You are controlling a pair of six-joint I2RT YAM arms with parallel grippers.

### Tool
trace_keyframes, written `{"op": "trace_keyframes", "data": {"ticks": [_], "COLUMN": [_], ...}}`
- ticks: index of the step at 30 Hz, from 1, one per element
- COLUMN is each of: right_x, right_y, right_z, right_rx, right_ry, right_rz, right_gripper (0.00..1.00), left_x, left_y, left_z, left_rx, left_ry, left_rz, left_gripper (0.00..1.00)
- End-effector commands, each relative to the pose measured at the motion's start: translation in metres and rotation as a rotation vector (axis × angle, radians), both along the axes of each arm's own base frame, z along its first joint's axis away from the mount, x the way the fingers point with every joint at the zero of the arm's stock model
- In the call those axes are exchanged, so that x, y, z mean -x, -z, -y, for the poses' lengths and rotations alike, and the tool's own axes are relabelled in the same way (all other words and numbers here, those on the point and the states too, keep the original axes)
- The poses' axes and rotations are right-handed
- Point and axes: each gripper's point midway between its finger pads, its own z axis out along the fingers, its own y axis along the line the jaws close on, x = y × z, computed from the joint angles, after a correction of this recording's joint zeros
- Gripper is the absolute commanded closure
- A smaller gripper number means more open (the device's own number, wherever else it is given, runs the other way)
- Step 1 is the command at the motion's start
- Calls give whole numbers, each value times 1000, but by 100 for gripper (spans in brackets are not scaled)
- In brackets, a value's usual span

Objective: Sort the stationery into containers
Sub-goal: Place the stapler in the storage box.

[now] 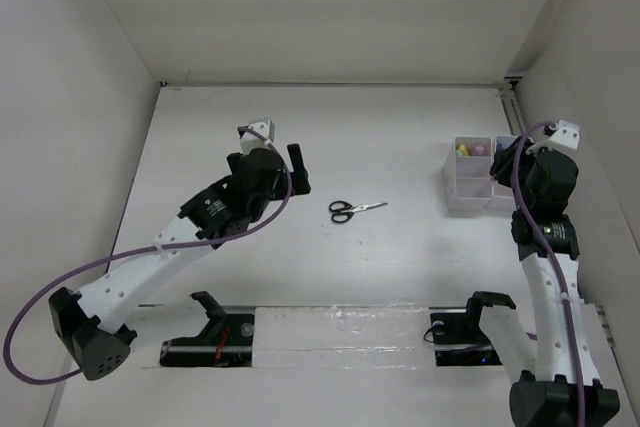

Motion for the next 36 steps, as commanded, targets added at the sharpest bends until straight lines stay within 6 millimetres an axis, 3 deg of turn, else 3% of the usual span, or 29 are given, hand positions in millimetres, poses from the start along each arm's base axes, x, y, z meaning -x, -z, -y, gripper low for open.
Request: {"op": "trace_keyframes", "data": {"ticks": [1, 4, 11, 31, 36], "right_x": [0, 0, 1, -8, -13], "right_y": [4, 19, 18, 47, 55], "right_z": [8, 11, 18, 9, 9], "right_rx": [-28, -63, -88, -109, -118], "right_ry": [54, 90, 146, 93, 96], "right_rz": [-11, -62, -50, -136, -140], "right_gripper": [100, 100, 100, 100, 100], "left_x": [-6, -6, -3, 1, -2], "left_y": [-18, -20, -30, -35, -26], "left_z": [-11, -25, -36, -41, -40], "left_rx": [6, -38, -28, -13, -43], "left_ry": [-55, -87, -111, -122, -131], "left_rz": [70, 93, 136, 156, 128], "left_gripper": [0, 0, 0, 0, 0]}}
